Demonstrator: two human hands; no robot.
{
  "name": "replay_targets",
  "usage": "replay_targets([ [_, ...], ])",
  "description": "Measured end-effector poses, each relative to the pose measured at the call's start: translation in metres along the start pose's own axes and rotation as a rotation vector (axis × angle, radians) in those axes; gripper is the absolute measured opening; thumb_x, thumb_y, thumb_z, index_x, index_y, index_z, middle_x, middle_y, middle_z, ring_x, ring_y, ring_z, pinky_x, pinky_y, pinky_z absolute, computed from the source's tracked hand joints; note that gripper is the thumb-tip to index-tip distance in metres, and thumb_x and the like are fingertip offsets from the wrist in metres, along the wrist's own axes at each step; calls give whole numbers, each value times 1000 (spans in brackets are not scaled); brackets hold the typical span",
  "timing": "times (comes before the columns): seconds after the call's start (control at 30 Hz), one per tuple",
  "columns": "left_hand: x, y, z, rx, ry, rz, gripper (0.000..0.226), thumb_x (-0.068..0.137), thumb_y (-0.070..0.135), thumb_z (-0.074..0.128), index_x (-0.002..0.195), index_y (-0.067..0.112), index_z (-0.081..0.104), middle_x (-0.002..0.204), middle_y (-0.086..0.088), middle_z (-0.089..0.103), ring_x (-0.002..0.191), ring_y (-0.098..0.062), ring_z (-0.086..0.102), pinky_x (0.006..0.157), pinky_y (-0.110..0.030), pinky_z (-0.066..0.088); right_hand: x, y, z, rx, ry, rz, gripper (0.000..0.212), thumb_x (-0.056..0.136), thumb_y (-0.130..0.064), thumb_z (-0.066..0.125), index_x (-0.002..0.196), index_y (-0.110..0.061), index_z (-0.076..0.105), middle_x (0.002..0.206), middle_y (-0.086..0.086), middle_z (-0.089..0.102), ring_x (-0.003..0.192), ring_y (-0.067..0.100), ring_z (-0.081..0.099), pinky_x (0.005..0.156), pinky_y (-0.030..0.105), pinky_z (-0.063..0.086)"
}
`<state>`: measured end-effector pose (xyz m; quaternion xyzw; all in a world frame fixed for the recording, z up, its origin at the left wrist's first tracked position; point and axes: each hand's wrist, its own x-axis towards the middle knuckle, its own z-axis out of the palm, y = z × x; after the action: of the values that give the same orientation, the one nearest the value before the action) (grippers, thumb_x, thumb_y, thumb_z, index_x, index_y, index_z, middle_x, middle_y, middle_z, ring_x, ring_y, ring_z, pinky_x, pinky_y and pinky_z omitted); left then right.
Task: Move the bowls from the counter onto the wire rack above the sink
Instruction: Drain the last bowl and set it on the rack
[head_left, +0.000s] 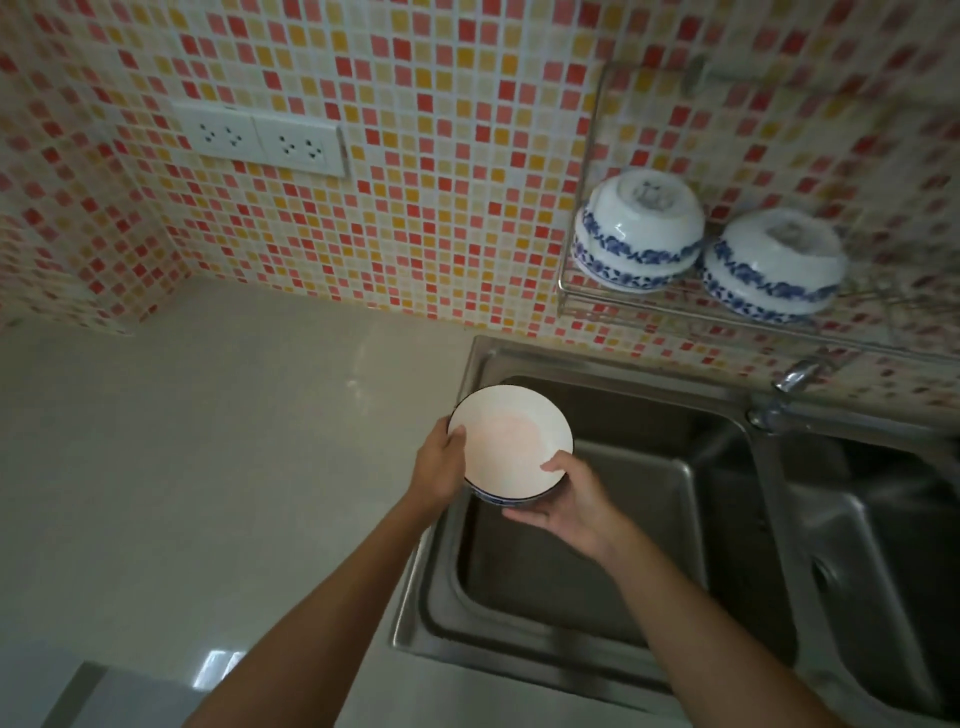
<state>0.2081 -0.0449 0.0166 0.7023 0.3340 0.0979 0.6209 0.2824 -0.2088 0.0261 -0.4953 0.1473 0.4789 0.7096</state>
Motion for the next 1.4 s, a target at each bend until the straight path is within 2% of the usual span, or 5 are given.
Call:
replay_targets([
  [0.53,-96,4,119,126,-170,87,51,99,49,27,127,20,58,127,-1,59,119,-18,53,99,-32,41,-105,-19,-142,18,70,-123,17,90,-15,57,107,-12,55,118,16,53,112,39,56,80,57,56],
  [0.7,-104,-52,99,853,-405,172,71,92,61,21,149,20,22,157,-9,22,145,-24,18,118,-37,11,-107,-21,-158,-115,181,-143,19,89,-12,62,107,-7,57,107,16,58,98,35,62,85,55,53],
  [0.87,-142,-110,101,1097,-540,62,113,64,89,10,151,17,-4,159,-11,-8,147,-22,-7,117,-40,-5,-103,1,-198,-256,252,-86,27,85,-12,69,110,-7,60,107,15,64,94,34,66,75,52,58],
  [1.03,-138,-117,104,1209,-466,105,106,73,84,9,150,13,-5,159,-7,-13,144,-21,-19,116,-40,-9,-99,6,-218,-344,338,-111,57,74,-18,80,125,-8,56,118,16,65,102,35,66,74,52,60],
  [1.4,-140,-123,111,1243,-362,142,128,52,74,-41,150,13,13,160,-5,4,147,-20,-9,119,-39,-4,-85,18,-210,-688,475,-258,63,52,-29,91,104,-22,56,101,-2,70,87,18,69,76,44,60],
])
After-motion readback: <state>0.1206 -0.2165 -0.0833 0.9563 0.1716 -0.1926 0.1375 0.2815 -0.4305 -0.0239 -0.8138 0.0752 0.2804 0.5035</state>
